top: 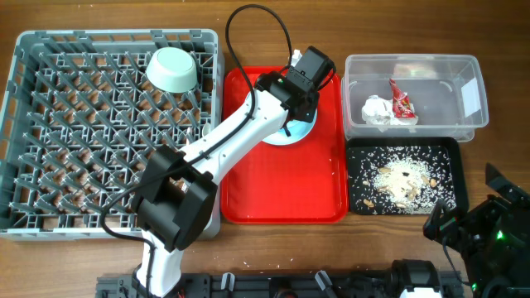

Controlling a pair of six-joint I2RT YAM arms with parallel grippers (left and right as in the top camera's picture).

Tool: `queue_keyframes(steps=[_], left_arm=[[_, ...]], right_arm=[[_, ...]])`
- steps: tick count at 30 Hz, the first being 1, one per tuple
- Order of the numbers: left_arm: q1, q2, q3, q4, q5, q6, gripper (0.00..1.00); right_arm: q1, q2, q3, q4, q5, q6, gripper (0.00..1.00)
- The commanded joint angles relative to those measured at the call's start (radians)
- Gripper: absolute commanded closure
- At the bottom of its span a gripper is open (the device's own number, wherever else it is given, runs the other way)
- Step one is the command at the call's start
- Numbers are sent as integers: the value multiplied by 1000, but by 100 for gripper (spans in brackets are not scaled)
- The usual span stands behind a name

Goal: Sort waste into correct bins and load items into the dishwasher rack
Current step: 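Carry the yellow cup with left gripper and set it in the rack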

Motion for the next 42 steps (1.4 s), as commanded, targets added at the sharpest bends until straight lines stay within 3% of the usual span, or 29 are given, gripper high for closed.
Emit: queue_keyframes(steps=[1,7,10,12,20,24,25,26,30,36,42], left_arm=[[-3,23,-2,3,12,2,80],[-3,65,-2,8,11,6,82],[-1,72,-2,7,-35,5,94],[-1,66,-2,6,-82,5,96],[11,-171,12,-71,-73,-5,96],[159,-445,12,-113,277,-5,96],[254,-505,12,-142,448,2,96],[412,-554,12,-213,711,61,96],[703,-545,2,-408,1096,259,96],[949,-392,-138,-602,1421,545,96],[984,-133,-277,-570,1508,608,96]], right_arm=[[0,-3,-3,-2,17,14,0],[0,-3,-3,-2,17,14,0],[0,-3,-3,-2,17,14,0],[0,-3,-3,-2,17,14,0],[0,-3,-3,-2,17,14,0],[0,-3,-3,-2,17,14,0],[0,-3,-3,-2,17,14,0],[0,-3,-3,-2,17,14,0],[0,-3,-3,-2,17,14,0],[0,-3,-3,-2,17,14,0],[0,-3,-3,-2,17,14,0]])
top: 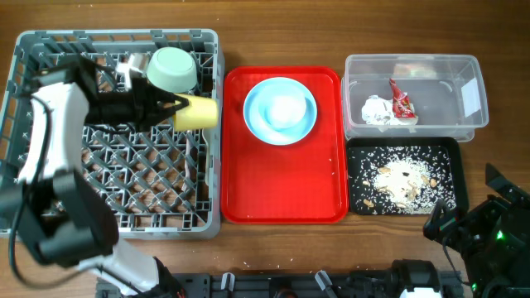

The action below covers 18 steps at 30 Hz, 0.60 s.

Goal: Sort waste into correct bins and load items into the dishwasher rack
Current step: 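Carry the yellow cup with left gripper and set it in the rack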

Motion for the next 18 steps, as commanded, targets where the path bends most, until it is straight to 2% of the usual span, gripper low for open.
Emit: queue_keyframes(steps=[1,5,7,10,13,15,16,18], left_arm=[[8,144,-22,1,105,78,96],[35,222,-22,1,68,77,96],[65,222,-22,1,-11,75,96],[118,222,-22,-4,-240,72,96],[167,222,-22,-6,-278,29,96],[191,222,-22,-8,-279,21,85],[197,222,-22,-11,-282,12,73],[205,222,-21,-16,-282,-16,62]], right_arm=[[0,-3,-3,-1,17,14,0],[0,-3,-3,-1,17,14,0],[0,-3,-3,-1,17,14,0],[0,-3,-3,-1,17,14,0],[0,-3,-3,-1,17,14,0],[0,-3,-3,-1,17,14,0],[0,-3,-3,-1,17,14,0],[0,-3,-3,-1,17,14,0]])
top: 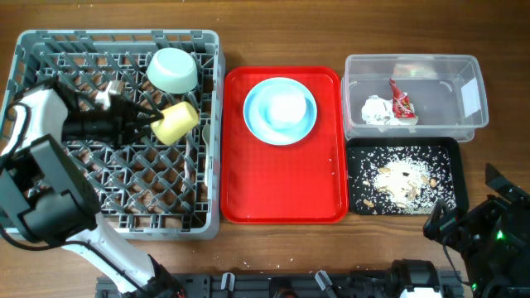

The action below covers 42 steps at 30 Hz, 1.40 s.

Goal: Sort waste into correct bins and load items into the dishwasher rack
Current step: 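Carry the yellow cup with left gripper and set it in the rack, then return left gripper to the tray and grasp the small blue bowl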

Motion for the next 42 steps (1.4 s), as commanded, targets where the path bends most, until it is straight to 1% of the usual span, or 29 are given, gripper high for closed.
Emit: queue_keyframes(steps=[1,2,3,5,8,10,12,14,15,18,19,20,25,26,29,32,35,38,40,41,42], left_arm=[[22,13,-7,-8,-127,-46,51],[26,5,-6,-10,-130,-55,36],[31,-11,-5,-13,-130,-55,1],[32,-57,-5,-13,-130,-59,0],[32,-176,5,-9,-167,-113,0],[32,-268,16,12,-217,-174,0],[32,-411,20,50,-295,-259,0],[32,-530,20,68,-341,-288,0],[32,-592,20,69,-342,-288,0],[17,-709,20,76,-241,-310,0],[4,-730,20,84,-243,-308,37],[-13,-740,19,86,-272,-309,96],[-170,-712,-34,113,-422,-312,96],[-200,-700,-54,135,-455,-336,96],[-296,-655,-121,228,-605,-459,96],[-368,-594,-164,315,-733,-520,96],[-414,-520,-184,390,-824,-520,96],[-429,-435,-196,453,-833,-520,96],[-423,-397,-196,461,-833,-521,96],[-421,-391,-196,449,-844,-542,96],[-420,-394,-196,421,-891,-584,96]], right_arm=[[0,-3,-3,-2,17,14,0],[0,-3,-3,-2,17,14,0],[0,-3,-3,-2,18,14,0],[0,-3,-3,-2,17,14,0],[0,-3,-3,-2,17,14,0],[0,-3,-3,-2,17,14,0],[0,-3,-3,-2,17,14,0],[0,-3,-3,-2,17,14,0],[0,-3,-3,-2,17,14,0],[0,-3,-3,-1,17,14,0],[0,-3,-3,-2,17,14,0],[0,-3,-3,-2,17,14,0],[0,-3,-3,-2,17,14,0],[0,-3,-3,-2,17,14,0],[0,-3,-3,-2,17,14,0],[0,-3,-3,-2,18,14,0],[0,-3,-3,-2,17,14,0],[0,-3,-3,-2,18,14,1],[0,-3,-3,-2,17,14,1],[0,-3,-3,-2,17,14,0],[0,-3,-3,-2,17,14,1]])
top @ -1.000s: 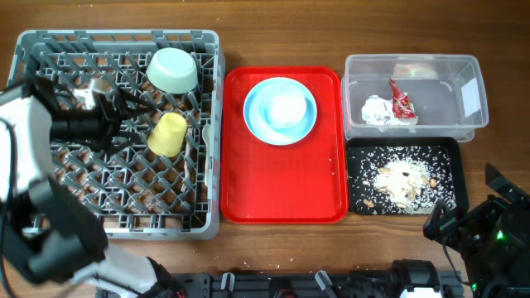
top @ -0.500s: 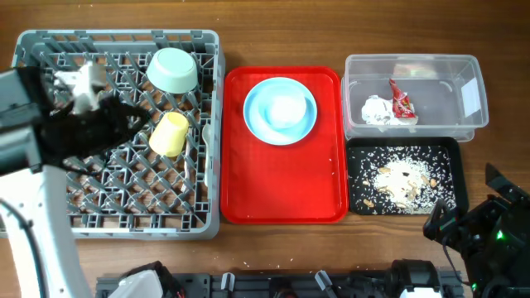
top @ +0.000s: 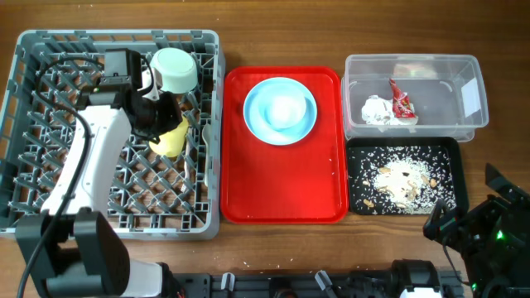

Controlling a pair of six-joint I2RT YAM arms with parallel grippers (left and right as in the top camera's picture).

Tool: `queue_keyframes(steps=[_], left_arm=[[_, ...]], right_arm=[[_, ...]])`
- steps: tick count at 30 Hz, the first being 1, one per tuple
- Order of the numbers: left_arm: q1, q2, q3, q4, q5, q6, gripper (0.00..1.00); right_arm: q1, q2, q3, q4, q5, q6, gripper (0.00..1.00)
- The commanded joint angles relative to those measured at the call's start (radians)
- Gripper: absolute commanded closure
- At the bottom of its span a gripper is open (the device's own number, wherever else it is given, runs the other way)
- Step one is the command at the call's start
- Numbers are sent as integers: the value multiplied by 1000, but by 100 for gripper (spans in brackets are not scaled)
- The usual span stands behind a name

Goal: Sort waste into correct bins and load items into the dishwasher rack
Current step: 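Return left gripper to the tray and grasp the small blue bowl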

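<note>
The yellow cup (top: 170, 139) sits low among the pegs of the grey dishwasher rack (top: 25, 124), near its right side. My left gripper (top: 157, 116) is pressed onto the cup's upper end and appears shut on it. Just behind it, a pale green bowl (top: 175, 69) lies upside down in the rack's back right corner. A light blue plate (top: 280, 110) rests at the back of the red tray (top: 281, 186). My right gripper (top: 468, 232) is parked at the lower right edge; its fingers are too dark to read.
A clear bin (top: 447, 103) at the back right holds a white crumpled tissue (top: 377, 112) and a red wrapper (top: 403, 101). In front of it stands a black tray (top: 358, 178) with scattered food scraps (top: 403, 178).
The left arm has swung from the rack's left side to reach in from the back. The yellow cup has gone slightly forward and lower among the pegs, still under the gripper.
My left gripper was first over the blue plate on the red tray. Then it held the yellow cup over the rack's right edge, then a little further left inside the rack. Now the cup sits down between the pegs. The right arm has stayed parked.
</note>
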Motion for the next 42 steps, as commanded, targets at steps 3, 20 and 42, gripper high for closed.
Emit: queue_keyframes(steps=[3,20,42], left_arm=[[4,-50,-10,-125,-249,-167,96],[-283,-609,-10,-207,24,-274,57],[-737,-34,-12,174,22,-374,43]], right_arm=[[0,-3,-3,-1,18,14,0],[0,-3,-3,-1,17,14,0],[0,-3,-3,-1,17,14,0]])
